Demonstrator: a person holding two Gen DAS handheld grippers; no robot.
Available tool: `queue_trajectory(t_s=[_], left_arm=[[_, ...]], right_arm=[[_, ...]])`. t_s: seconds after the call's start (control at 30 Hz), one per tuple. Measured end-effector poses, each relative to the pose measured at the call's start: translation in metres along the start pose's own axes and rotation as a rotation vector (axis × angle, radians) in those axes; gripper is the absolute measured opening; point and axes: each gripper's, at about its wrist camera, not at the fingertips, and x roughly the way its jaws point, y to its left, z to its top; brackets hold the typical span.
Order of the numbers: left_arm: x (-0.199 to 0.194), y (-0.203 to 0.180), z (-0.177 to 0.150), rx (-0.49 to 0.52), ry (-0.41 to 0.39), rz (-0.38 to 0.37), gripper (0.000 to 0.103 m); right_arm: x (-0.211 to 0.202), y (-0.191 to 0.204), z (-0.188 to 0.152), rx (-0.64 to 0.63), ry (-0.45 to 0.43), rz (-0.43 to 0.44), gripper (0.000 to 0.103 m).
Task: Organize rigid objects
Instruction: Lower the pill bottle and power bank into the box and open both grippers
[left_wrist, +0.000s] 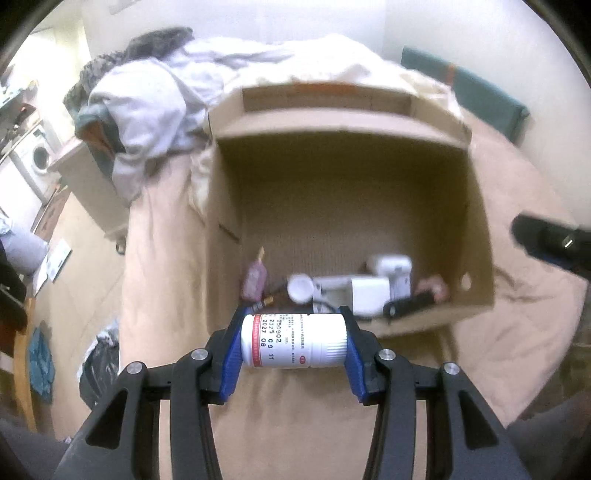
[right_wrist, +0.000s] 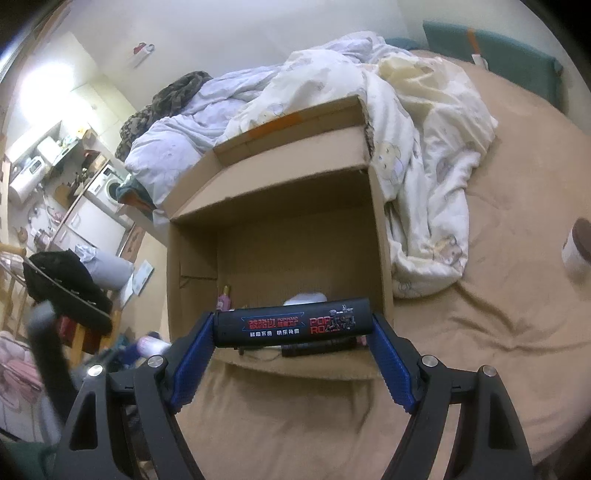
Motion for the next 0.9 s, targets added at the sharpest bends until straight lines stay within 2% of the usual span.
queue_trajectory(t_s=[0.1, 0.23, 0.33, 0.5, 0.6, 0.67, 0.9], left_arm=[[-0.007, 0.0, 0.018, 0.02, -0.029, 0.007, 0.043], [0.009, -0.003, 0.042, 0.025, -0.043, 0.008, 0.043], [0.027, -0.003, 0.051, 0.03, -0.024, 0.001, 0.043], [0.06, -0.004, 0.057, 0.049, 0.021, -0.006, 0.043], [0.08, -0.003, 0.052, 0.039, 0.056, -0.035, 0.043], [0.093, -0.004, 0.048, 0.042, 0.086, -0.028, 0.043], [0.111, -0.017, 0.043, 0.083, 0.117, -0.044, 0.043]], right_arm=[[0.005, 0.006, 0.003, -0.024, -0.008, -0.01, 0.086], [0.015, 0.013, 0.008, -0.05, -0.021, -0.009, 0.086], [0.029, 0.012, 0.013, -0.046, -0.008, -0.004, 0.086], [0.066, 0.007, 0.015, -0.015, 0.093, -0.029, 0.086], [0.081, 0.01, 0.012, -0.027, 0.135, -0.048, 0.086], [0.09, 0.012, 0.008, -0.041, 0.163, -0.067, 0.086], [0.117, 0.0, 0.002, 0.034, 0.263, -0.072, 0.086]])
